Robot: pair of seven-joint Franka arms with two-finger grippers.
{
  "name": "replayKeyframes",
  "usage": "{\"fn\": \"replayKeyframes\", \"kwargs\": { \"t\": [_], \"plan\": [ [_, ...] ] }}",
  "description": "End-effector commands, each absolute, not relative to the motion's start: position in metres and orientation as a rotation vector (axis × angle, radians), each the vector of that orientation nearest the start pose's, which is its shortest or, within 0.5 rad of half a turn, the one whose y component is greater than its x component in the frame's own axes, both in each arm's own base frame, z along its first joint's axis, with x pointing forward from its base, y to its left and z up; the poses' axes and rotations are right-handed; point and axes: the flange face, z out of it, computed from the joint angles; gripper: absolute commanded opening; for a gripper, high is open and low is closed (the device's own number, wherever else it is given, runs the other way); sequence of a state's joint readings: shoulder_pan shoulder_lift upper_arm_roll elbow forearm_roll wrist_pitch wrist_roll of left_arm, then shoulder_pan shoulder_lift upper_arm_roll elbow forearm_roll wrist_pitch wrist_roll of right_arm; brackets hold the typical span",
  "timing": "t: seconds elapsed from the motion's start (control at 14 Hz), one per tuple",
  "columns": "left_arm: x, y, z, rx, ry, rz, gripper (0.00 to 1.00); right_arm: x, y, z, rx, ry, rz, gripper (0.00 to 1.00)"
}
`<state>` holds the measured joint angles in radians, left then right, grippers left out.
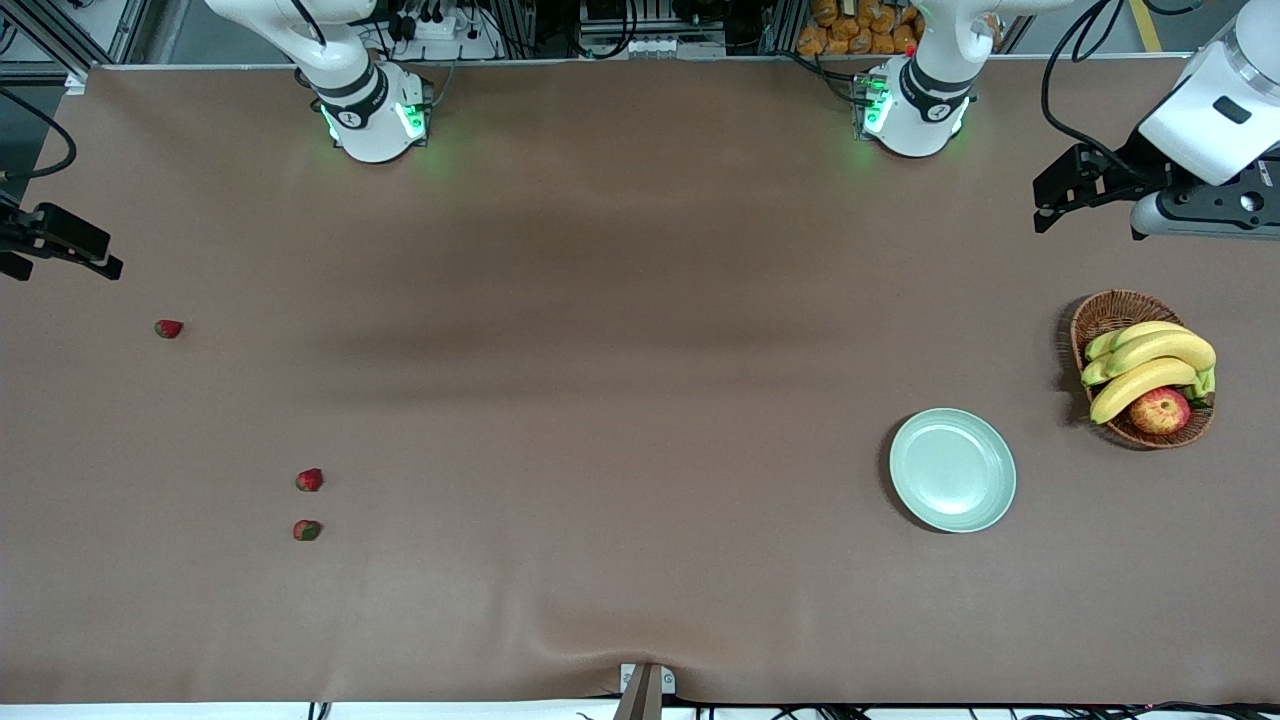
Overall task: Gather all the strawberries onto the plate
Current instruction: 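Reach the right gripper to the first strawberry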
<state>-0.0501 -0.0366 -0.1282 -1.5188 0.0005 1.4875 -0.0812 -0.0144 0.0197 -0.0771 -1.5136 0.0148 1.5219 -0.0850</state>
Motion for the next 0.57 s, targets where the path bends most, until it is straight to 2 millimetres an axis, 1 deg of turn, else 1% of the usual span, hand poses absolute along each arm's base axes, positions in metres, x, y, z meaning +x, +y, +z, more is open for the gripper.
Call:
{"fn": "replayKeyframes", "kwargs": {
  "t": [0.0, 0.14, 0.36, 0.5],
  "plan": [
    [0.523, -0.0957, 0.6658, -3.146, 0.161, 0.002, 1.0, 0.554, -0.049, 0.6375, -3.127, 0.004, 0.017, 1.0],
    [0.5234, -0.0932, 0.6651, -3.147, 0.149, 0.005, 1.0, 0.5545, -0.0475, 0.6378, -3.113, 0.005, 0.01, 1.0],
    [0.5244, -0.0965, 0.6598, -3.146, 0.144, 0.021, 1.0, 0.5541, -0.0469, 0.6374, -3.108, 0.005, 0.017, 1.0],
    [0.5241, -0.0934, 0.661, -3.147, 0.152, 0.022, 1.0, 0.5545, -0.0469, 0.6372, -3.108, 0.0, 0.017, 1.0]
  ]
}}
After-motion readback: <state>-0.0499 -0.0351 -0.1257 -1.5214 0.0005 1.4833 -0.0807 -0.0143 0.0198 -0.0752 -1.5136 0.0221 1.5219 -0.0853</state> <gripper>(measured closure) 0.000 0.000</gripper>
